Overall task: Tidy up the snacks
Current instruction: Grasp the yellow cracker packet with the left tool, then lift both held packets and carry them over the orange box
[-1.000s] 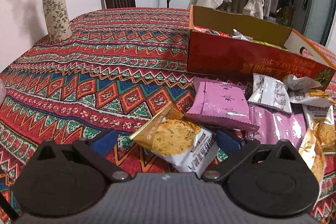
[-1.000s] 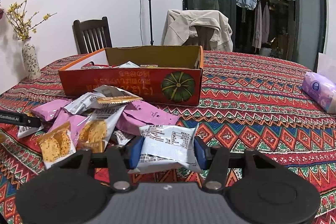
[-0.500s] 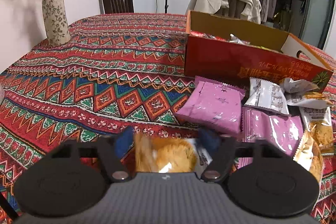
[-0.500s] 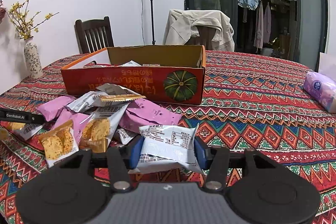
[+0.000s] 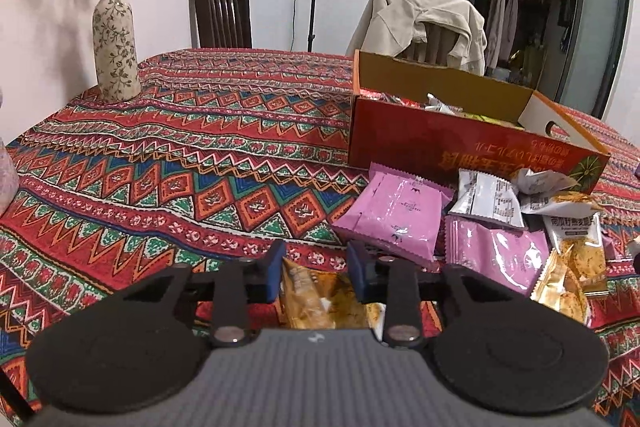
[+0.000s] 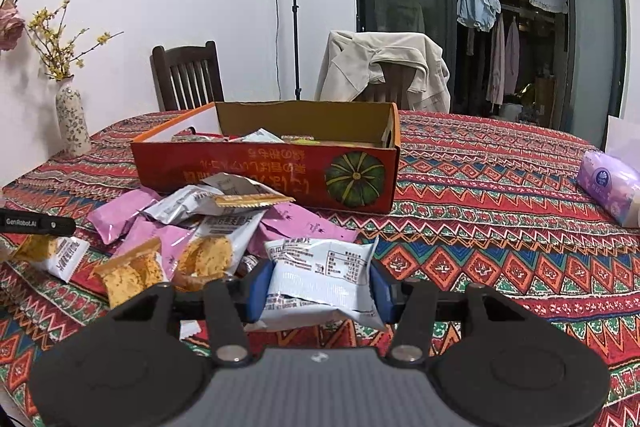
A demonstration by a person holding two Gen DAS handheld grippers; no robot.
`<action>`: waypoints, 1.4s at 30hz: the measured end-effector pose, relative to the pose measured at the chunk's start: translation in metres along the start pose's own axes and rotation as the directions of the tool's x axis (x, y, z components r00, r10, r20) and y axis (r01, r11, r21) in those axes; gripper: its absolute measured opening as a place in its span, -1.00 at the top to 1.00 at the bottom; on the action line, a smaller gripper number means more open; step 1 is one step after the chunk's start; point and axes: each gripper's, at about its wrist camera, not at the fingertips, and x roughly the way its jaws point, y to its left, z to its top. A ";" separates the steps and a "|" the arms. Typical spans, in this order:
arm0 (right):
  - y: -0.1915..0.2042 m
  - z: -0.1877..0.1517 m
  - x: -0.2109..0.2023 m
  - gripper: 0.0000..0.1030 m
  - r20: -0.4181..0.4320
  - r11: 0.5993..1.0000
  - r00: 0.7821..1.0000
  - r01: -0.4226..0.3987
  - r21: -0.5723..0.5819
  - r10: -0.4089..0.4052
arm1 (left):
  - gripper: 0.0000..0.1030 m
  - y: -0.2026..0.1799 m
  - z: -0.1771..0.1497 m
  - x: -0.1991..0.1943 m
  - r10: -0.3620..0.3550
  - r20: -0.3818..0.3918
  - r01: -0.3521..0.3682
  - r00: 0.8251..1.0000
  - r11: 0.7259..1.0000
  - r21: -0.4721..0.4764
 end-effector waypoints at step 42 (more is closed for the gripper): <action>0.006 -0.002 -0.014 0.00 0.016 1.000 1.000 -0.009 -0.003 0.009 | -0.21 0.006 -0.032 -0.011 0.050 -0.047 -0.048 0.998 0.998 0.050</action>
